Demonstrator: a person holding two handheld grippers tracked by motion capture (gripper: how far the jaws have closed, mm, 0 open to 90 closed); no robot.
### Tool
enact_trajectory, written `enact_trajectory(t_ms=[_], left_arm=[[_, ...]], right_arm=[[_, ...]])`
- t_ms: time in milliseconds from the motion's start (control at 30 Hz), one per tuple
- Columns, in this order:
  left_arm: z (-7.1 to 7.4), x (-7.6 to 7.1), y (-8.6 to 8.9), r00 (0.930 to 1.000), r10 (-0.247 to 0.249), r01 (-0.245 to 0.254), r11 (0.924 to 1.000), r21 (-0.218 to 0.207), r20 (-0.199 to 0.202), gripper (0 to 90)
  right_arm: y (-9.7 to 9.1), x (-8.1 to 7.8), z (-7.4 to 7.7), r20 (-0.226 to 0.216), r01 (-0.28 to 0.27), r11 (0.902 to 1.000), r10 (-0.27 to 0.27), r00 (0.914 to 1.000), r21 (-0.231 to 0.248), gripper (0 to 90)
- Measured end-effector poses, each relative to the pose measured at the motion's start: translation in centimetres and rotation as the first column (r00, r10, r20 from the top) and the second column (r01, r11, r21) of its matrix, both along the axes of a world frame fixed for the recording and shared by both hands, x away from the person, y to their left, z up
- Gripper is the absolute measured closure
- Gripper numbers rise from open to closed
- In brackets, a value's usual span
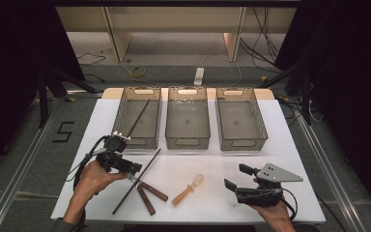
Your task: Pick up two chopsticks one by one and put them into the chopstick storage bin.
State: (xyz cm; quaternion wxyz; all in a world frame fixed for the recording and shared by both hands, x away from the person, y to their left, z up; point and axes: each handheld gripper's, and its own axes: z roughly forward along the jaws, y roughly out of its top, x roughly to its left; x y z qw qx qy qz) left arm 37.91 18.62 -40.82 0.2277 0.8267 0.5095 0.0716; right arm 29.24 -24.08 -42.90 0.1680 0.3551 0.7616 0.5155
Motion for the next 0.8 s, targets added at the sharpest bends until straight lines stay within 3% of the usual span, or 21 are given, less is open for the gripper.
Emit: enact_trajectory(t_ms=[167, 300, 400, 500, 800], left_arm=[[-0.8, -0.7, -0.2, 0.9992, -0.025, 0.025, 0.9997, 0.005, -0.03, 16.1], [-1.5, -1.2, -0.6, 0.9965, -0.045, 0.049, 0.997, 0.059, -0.07, 17.9], [-1.7, -1.5, -0.8, 0.9941, -0.058, 0.065, 0.9956, 0.068, -0.091, 20.1], [-2.0, -1.8, -0.7, 0.9931, -0.056, 0.066, 0.9932, 0.096, -0.103, 23.4], [-3.2, -2.6, -0.5, 0.9839, -0.075, 0.093, 0.9894, 0.111, -0.163, 35.7]], right_arm=[[0.0, 0.0, 0.0, -0.001, 0.002, 1.0, -0.002, 1.0, -0.004, 25.1], [0.1, 0.0, -0.1, 0.0, 0.003, 1.0, -0.003, 1.0, -0.006, 25.1], [0.0, 0.0, 0.0, 0.0, 0.003, 1.0, -0.003, 1.0, -0.007, 25.1], [0.0, 0.0, -0.1, -0.001, 0.002, 0.9999, -0.002, 1.0, -0.01, 25.1], [0.1, 0.0, 0.0, 0.001, 0.001, 0.9999, -0.001, 1.0, -0.011, 25.1]])
